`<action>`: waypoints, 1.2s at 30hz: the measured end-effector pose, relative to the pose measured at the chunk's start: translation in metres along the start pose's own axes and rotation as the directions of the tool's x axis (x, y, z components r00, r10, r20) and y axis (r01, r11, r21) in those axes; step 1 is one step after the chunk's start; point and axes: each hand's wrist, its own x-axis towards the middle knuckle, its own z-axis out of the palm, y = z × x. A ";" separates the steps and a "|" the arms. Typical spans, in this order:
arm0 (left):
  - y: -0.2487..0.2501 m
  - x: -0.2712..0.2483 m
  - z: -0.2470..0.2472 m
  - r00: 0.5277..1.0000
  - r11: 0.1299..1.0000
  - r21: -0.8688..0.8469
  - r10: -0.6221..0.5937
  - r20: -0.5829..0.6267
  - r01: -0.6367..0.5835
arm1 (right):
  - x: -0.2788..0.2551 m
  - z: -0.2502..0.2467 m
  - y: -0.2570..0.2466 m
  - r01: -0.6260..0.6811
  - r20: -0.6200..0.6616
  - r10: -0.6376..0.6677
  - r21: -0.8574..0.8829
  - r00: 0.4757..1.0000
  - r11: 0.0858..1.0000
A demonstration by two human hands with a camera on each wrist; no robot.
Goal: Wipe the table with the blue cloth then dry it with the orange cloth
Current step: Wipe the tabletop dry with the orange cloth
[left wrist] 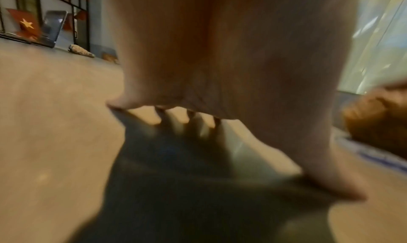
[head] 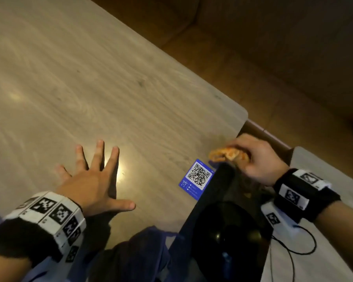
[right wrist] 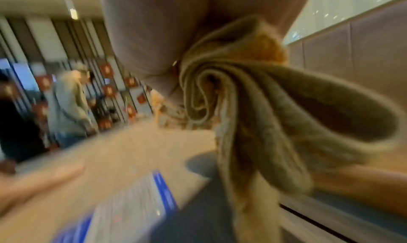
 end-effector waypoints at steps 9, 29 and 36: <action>0.004 0.002 0.002 0.994 1.000 0.016 -0.028 0.104 0.027 | 0.174 0.049 -0.055 0.201 0.260 -0.131 -0.263 0.957 0.944; -0.006 0.001 0.011 0.998 0.998 0.049 0.029 0.054 -0.031 | 0.174 0.052 -0.076 -0.112 0.065 0.123 -0.161 0.990 0.981; -0.009 0.000 0.015 0.997 0.997 0.007 0.071 0.001 -0.071 | 0.074 0.080 -0.119 0.179 0.207 -0.152 -0.115 0.967 0.977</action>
